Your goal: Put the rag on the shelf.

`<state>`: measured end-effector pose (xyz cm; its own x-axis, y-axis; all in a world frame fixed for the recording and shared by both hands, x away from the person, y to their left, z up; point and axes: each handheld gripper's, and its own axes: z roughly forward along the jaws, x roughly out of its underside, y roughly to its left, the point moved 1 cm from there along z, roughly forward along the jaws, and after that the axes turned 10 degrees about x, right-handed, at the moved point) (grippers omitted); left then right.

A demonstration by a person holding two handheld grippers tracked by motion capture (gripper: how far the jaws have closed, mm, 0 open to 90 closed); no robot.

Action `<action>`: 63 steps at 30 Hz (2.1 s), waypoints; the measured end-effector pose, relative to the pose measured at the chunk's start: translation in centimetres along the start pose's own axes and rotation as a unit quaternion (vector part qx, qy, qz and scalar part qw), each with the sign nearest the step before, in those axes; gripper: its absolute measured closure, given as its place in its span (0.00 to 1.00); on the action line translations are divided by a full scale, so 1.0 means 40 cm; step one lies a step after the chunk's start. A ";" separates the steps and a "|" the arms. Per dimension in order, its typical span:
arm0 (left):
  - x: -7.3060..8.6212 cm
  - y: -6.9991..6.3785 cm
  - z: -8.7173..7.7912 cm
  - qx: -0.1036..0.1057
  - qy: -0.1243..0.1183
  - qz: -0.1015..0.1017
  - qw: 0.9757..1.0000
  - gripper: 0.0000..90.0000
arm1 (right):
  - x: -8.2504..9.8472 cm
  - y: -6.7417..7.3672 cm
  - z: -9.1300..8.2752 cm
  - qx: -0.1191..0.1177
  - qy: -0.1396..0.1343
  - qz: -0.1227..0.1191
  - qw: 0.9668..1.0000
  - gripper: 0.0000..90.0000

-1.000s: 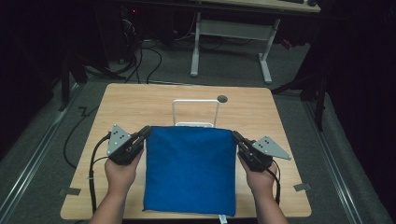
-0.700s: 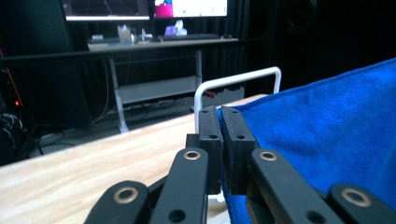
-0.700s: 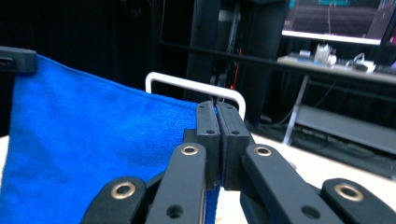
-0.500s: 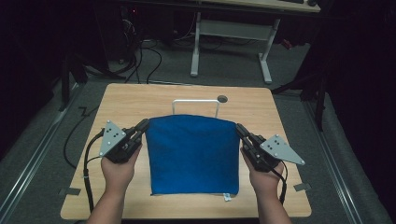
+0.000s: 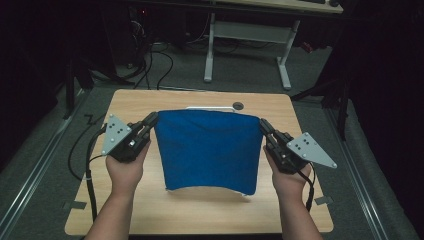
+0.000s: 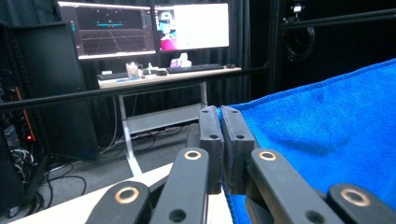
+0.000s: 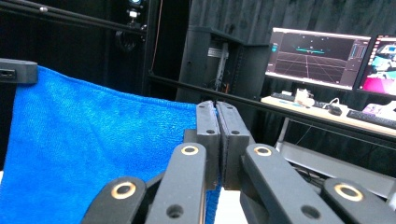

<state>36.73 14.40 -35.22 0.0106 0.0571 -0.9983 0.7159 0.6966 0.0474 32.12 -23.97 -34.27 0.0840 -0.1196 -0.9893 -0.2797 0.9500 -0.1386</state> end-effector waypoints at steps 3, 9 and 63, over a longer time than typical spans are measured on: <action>-0.012 0.005 0.009 -0.001 -0.004 0.002 1.000 0.98 | -0.009 -0.009 0.009 0.004 -0.003 0.005 1.000 0.99; -0.041 0.034 0.039 -0.005 -0.005 0.003 1.000 0.98 | -0.019 -0.025 0.033 0.015 -0.001 0.008 1.000 0.99; -0.022 0.262 0.350 -0.063 0.124 0.011 0.990 0.98 | 0.019 -0.139 0.431 0.085 0.116 -0.051 0.988 1.00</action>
<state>53.98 11.64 -34.33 -0.1578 0.2371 -0.9586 0.6253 0.7753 0.0889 50.23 -24.39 -33.46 -0.1229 -0.2616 -0.9573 -0.1156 0.9618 -0.2480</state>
